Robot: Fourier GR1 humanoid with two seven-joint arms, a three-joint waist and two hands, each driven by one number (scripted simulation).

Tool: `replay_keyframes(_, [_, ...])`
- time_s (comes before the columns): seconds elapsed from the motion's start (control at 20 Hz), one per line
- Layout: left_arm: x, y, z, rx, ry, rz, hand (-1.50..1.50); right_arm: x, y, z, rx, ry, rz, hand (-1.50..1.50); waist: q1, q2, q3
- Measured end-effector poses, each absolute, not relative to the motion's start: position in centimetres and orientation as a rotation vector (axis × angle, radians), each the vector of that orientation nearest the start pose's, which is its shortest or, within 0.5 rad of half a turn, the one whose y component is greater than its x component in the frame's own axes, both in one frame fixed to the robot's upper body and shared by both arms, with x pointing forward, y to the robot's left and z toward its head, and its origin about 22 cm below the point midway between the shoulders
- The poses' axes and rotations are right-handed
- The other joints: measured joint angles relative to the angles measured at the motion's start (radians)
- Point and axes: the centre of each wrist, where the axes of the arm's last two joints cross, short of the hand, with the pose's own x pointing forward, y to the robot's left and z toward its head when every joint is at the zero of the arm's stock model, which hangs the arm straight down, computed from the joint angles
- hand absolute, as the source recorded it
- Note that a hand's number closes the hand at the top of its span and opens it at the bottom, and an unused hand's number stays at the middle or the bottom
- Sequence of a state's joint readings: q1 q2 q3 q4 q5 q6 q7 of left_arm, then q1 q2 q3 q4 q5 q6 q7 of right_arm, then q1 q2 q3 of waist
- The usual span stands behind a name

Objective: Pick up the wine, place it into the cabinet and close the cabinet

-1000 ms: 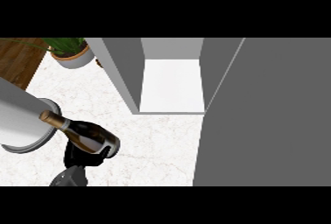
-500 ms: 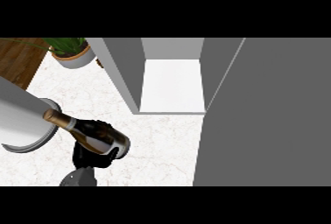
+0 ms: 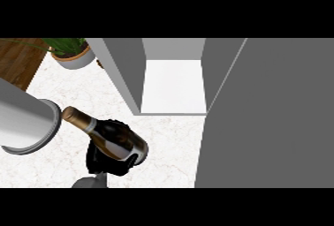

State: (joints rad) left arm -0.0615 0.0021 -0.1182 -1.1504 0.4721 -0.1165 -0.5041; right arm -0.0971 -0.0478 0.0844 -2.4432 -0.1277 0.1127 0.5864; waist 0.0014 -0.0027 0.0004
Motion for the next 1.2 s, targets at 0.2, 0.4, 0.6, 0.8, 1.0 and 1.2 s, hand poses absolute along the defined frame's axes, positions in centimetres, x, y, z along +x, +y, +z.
replay_keyframes(0.2, [23.4,16.8,-6.9,-0.425,-1.651,0.345,1.50,16.1,-21.1,20.0,0.234,-1.927,0.268,-1.50,-0.002,0.001,0.000])
replay_keyframes(0.4, [22.8,14.3,-6.9,-0.417,-1.620,0.369,1.50,16.2,-21.5,20.1,0.218,-1.925,0.273,-1.50,-0.005,0.002,0.000])
replay_keyframes(0.6, [22.9,12.7,-6.7,-0.413,-1.593,0.395,1.50,16.2,-21.6,19.5,0.222,-1.919,0.271,-1.50,-0.006,0.002,-0.001])
replay_keyframes(0.8, [23.7,12.1,-6.9,-0.385,-1.569,0.417,1.50,16.0,-21.7,19.6,0.220,-1.910,0.280,-1.50,-0.007,0.002,-0.001])
replay_keyframes(1.0, [24.2,11.1,-7.4,-0.363,-1.554,0.424,1.50,16.2,-21.4,19.8,0.234,-1.909,0.278,-1.50,-0.009,0.003,-0.001])
replay_keyframes(1.2, [25.8,10.4,-7.6,-0.357,-1.567,0.424,1.50,16.5,-21.5,20.0,0.235,-1.921,0.281,-1.50,-0.010,0.004,-0.001])
